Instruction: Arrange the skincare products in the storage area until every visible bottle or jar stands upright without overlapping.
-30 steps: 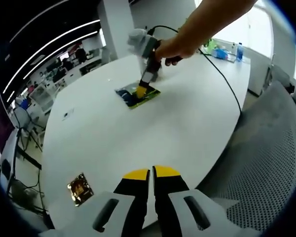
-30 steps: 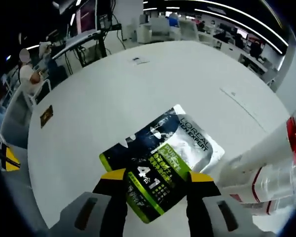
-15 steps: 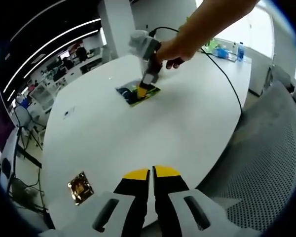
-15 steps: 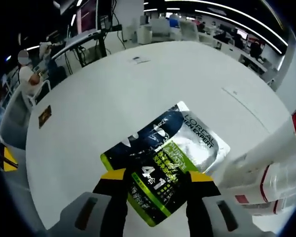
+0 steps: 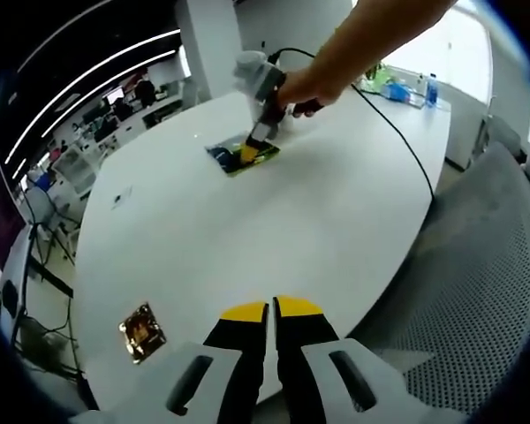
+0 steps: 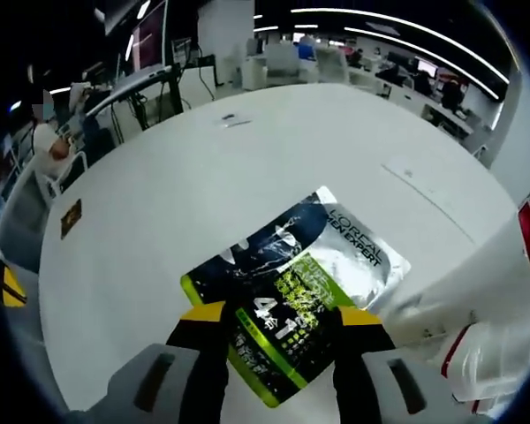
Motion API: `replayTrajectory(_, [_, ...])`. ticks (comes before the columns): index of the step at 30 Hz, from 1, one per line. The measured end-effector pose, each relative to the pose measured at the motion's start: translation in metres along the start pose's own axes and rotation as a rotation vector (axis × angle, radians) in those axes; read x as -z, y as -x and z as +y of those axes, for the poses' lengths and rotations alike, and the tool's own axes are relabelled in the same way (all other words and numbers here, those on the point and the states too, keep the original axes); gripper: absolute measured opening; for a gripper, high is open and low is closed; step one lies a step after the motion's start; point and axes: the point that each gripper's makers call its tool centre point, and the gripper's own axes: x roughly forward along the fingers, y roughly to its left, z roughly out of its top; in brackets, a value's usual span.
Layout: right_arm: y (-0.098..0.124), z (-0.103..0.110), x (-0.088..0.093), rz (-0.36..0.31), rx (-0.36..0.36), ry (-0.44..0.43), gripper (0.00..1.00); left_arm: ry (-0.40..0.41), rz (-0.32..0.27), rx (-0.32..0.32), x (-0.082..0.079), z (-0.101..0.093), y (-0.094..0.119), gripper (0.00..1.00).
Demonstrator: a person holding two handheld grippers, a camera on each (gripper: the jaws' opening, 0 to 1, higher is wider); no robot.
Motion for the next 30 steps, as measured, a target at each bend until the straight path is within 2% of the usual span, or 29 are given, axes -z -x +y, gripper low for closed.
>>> replayTrajectory(5, [0.006, 0.006, 0.004, -0.028, 0.019, 0.001, 0.46, 0.002, 0.010, 0.001, 0.002, 0.000, -0.001, 0.00])
replayTrajectory(8, [0.015, 0.017, 0.001, -0.106, 0.031, -0.006, 0.47, 0.007, 0.013, -0.001, 0.002, 0.001, -0.001, 0.00])
replayTrajectory(14, [0.022, 0.037, 0.019, -0.114, 0.054, 0.026, 0.42, 0.005, 0.020, -0.001, 0.004, 0.001, -0.001, 0.00])
replayTrajectory(17, [0.022, 0.033, 0.011, -0.138, 0.066, 0.081, 0.41, 0.001, 0.020, 0.002, 0.004, 0.000, -0.001, 0.00])
replayTrajectory(20, [0.017, 0.021, 0.000, -0.133, 0.046, 0.045, 0.40, 0.000, 0.028, 0.003, 0.006, -0.001, -0.001, 0.00])
replayTrajectory(21, [0.012, 0.021, 0.003, -0.102, 0.024, -0.035, 0.39, 0.003, 0.029, 0.003, 0.006, -0.001, -0.001, 0.00])
replayTrajectory(22, [0.010, 0.018, 0.007, -0.067, 0.029, -0.069, 0.40, 0.004, 0.030, 0.003, 0.007, -0.001, -0.001, 0.00])
replayTrajectory(26, [0.003, 0.011, 0.004, -0.089, 0.044, -0.066, 0.38, -0.002, 0.035, 0.007, 0.007, -0.001, -0.001, 0.00])
replayTrajectory(30, [0.007, 0.012, 0.008, -0.064, 0.052, -0.062, 0.37, 0.002, 0.032, 0.001, 0.007, 0.000, -0.001, 0.00])
